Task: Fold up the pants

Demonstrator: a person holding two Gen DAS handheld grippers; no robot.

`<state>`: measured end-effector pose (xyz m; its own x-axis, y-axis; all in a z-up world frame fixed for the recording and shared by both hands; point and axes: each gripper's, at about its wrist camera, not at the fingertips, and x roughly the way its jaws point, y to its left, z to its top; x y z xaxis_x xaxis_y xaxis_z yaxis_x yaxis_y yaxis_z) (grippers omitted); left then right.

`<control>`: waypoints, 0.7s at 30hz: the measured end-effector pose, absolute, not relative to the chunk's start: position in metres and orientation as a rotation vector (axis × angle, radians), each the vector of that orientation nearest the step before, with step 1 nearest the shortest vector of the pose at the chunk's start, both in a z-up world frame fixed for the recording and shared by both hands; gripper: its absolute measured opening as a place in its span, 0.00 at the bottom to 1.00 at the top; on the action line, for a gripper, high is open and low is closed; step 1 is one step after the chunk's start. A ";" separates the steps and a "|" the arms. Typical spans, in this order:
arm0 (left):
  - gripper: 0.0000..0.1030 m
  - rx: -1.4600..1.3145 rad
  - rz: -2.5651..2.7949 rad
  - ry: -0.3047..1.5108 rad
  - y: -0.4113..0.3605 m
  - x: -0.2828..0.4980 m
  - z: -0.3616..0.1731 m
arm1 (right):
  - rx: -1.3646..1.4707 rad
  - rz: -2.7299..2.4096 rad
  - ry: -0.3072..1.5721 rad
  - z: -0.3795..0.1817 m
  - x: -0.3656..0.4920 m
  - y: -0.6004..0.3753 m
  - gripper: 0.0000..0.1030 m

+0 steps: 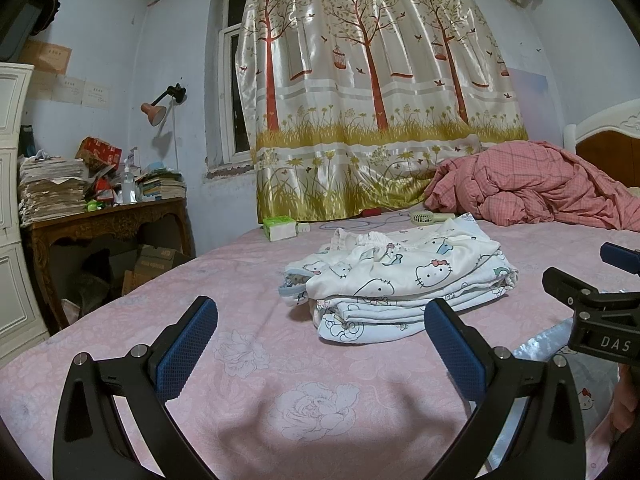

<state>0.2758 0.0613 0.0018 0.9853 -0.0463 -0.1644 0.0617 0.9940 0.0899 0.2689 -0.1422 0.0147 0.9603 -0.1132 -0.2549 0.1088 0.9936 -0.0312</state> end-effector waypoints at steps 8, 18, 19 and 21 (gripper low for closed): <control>1.00 0.096 -0.055 0.161 0.062 0.276 0.002 | -0.017 -0.113 0.259 0.015 0.269 -0.142 0.99; 1.00 0.097 -0.055 0.162 0.062 0.276 0.002 | -0.017 -0.113 0.261 0.016 0.269 -0.142 0.99; 1.00 0.097 -0.055 0.162 0.062 0.277 0.002 | -0.017 -0.113 0.261 0.016 0.269 -0.142 0.99; 1.00 0.097 -0.055 0.162 0.062 0.276 0.003 | -0.016 -0.113 0.260 0.016 0.269 -0.142 0.99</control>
<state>0.2760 0.0619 0.0032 0.9853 -0.0472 -0.1639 0.0628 0.9938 0.0916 0.2687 -0.1420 0.0158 0.9600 -0.1132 -0.2559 0.1090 0.9936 -0.0308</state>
